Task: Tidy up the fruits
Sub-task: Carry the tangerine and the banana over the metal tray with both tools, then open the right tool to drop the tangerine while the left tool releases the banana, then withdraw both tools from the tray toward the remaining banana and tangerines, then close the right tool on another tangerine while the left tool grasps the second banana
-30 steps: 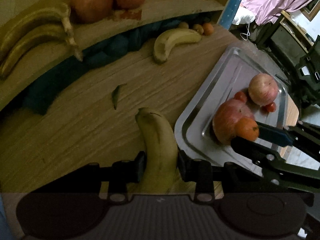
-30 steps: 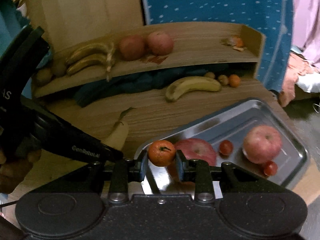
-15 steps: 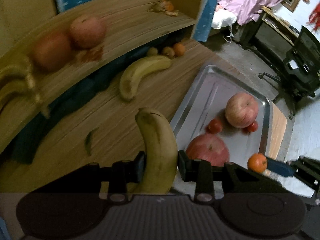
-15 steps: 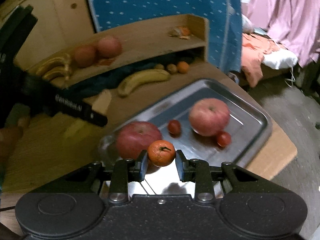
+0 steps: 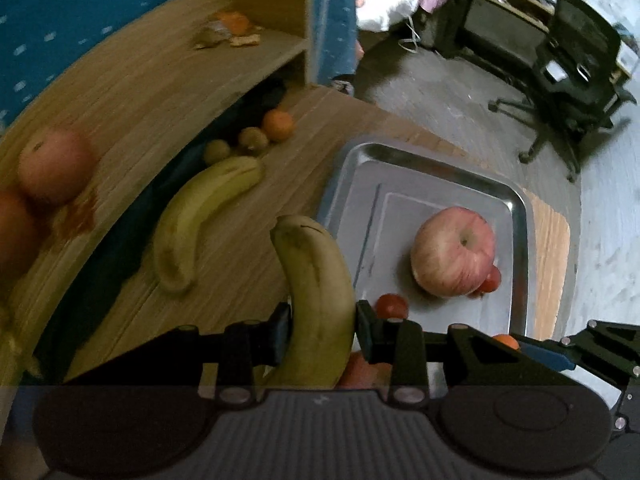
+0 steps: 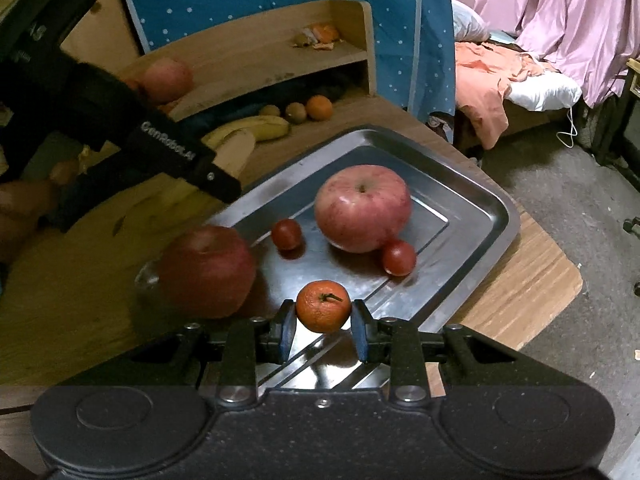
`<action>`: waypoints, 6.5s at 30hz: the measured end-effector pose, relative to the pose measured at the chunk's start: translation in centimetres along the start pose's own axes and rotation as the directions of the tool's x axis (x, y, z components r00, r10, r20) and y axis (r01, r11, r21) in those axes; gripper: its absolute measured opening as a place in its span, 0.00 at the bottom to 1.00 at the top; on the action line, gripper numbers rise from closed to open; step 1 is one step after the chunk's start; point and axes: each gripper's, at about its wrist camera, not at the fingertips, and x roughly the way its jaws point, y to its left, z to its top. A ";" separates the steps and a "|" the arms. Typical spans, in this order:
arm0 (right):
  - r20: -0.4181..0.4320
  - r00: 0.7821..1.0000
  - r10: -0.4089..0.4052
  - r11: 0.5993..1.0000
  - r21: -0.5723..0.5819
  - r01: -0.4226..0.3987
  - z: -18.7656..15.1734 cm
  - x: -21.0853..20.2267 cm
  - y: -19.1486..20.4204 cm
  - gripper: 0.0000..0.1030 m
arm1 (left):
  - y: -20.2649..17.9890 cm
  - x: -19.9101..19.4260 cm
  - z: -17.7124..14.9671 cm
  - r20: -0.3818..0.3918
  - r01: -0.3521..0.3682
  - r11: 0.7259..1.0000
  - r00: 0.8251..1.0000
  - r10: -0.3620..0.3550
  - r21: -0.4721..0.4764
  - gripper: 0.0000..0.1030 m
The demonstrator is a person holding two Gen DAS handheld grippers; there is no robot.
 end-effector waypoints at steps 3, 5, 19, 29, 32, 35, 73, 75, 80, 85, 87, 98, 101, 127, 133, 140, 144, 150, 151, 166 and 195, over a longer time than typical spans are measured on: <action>-0.016 1.000 0.009 1.000 -0.006 -0.009 0.3 0.7 -0.5 0.30 | -0.7 1.1 0.7 -0.018 0.006 1.000 1.000 -0.006 0.013 0.37; -0.022 1.000 0.016 1.000 -0.008 -0.016 0.5 1.1 -0.6 0.30 | -1.1 1.5 1.0 -0.024 0.004 1.000 1.000 -0.003 0.020 0.37; -0.051 0.998 0.038 0.999 -0.035 -0.040 1.4 2.2 -0.9 0.31 | -2.5 2.3 1.5 -0.041 -0.029 0.998 0.999 0.032 0.061 0.37; -0.053 0.999 0.013 0.999 -0.034 -0.015 1.1 2.4 -0.6 0.55 | -3.1 2.3 0.9 -0.036 -0.001 0.995 0.999 0.005 0.105 0.57; -0.041 0.999 0.000 1.000 -0.027 -0.001 0.9 2.0 -0.6 0.62 | -3.0 1.9 0.7 -0.026 0.011 0.996 1.000 -0.008 0.093 0.68; -0.029 0.999 -0.019 1.000 -0.020 0.018 0.7 1.6 -0.5 0.71 | -2.8 1.1 0.3 -0.001 0.015 0.997 1.000 -0.015 0.079 0.78; -0.202 0.978 -0.052 0.985 -0.173 0.016 -4.4 -3.3 11.5 0.99 | 8.5 -8.3 -18.1 -0.018 -0.139 0.948 0.990 0.139 -0.287 1.00; -0.211 0.977 -0.040 0.977 -0.211 -0.005 -4.1 -2.8 12.5 0.99 | 9.7 -8.6 -19.0 -0.029 -0.157 0.932 0.987 0.156 -0.326 1.00; -0.209 0.978 -0.025 0.953 -0.299 -0.039 -3.2 -2.2 14.6 0.99 | 12.2 -9.3 -20.8 -0.048 -0.193 0.891 0.981 0.190 -0.410 1.00; -0.185 0.982 -0.032 0.925 -0.377 -0.041 -2.1 -2.1 15.7 0.99 | 14.0 -9.6 -21.0 -0.035 -0.197 0.856 0.978 0.205 -0.478 1.00; -0.175 0.984 -0.035 0.919 -0.392 -0.037 -1.6 -2.1 15.7 0.99 | 14.5 -9.7 -20.7 -0.028 -0.201 0.847 0.976 0.215 -0.493 1.00; -0.117 0.993 -0.022 0.914 -0.405 -0.028 2.0 -1.3 14.3 0.99 | 14.9 -8.9 -17.8 -0.013 -0.198 0.829 0.974 0.224 -0.522 1.00; -0.098 0.995 -0.011 0.920 -0.390 -0.028 3.2 -0.9 13.3 0.99 | 14.4 -8.2 -16.9 -0.018 -0.199 0.830 0.975 0.222 -0.522 1.00; 0.012 1.000 -0.016 0.956 -0.292 0.019 15.2 8.2 -0.8 0.99 | 10.7 1.1 -0.4 0.023 -0.172 0.907 0.980 0.196 -0.385 1.00; -0.013 1.000 0.001 0.952 -0.305 -0.005 17.7 11.9 -2.5 0.95 | 9.9 4.0 2.2 -0.014 -0.183 0.922 0.982 0.190 -0.340 1.00; -0.044 0.998 0.050 0.945 -0.321 -0.061 19.7 15.5 -2.3 0.85 | 9.9 5.7 3.1 -0.039 -0.178 0.912 0.984 0.176 -0.368 0.95; -0.049 0.997 0.053 0.936 -0.345 -0.067 20.5 17.0 -1.9 0.75 | 10.0 6.2 3.4 -0.052 -0.178 0.918 0.984 0.171 -0.355 0.85; -0.065 0.995 0.072 0.921 -0.377 -0.092 21.2 18.3 -1.7 0.64 | 10.0 6.7 4.1 -0.054 -0.171 0.926 0.985 0.163 -0.336 0.73; -0.070 0.994 0.082 0.919 -0.380 -0.102 21.3 18.5 -1.6 0.62 | 9.9 6.8 4.2 -0.053 -0.170 0.928 0.985 0.162 -0.331 0.72; -0.082 0.988 0.127 0.909 -0.389 -0.149 21.0 19.8 -0.2 0.38 | 8.4 7.5 5.5 -0.098 -0.255 0.923 0.967 0.236 -0.288 0.52; -0.077 0.985 0.153 0.917 -0.359 -0.171 20.6 19.0 -0.2 0.34 | 6.0 8.0 7.9 -0.058 -0.194 0.974 0.980 0.188 -0.121 0.40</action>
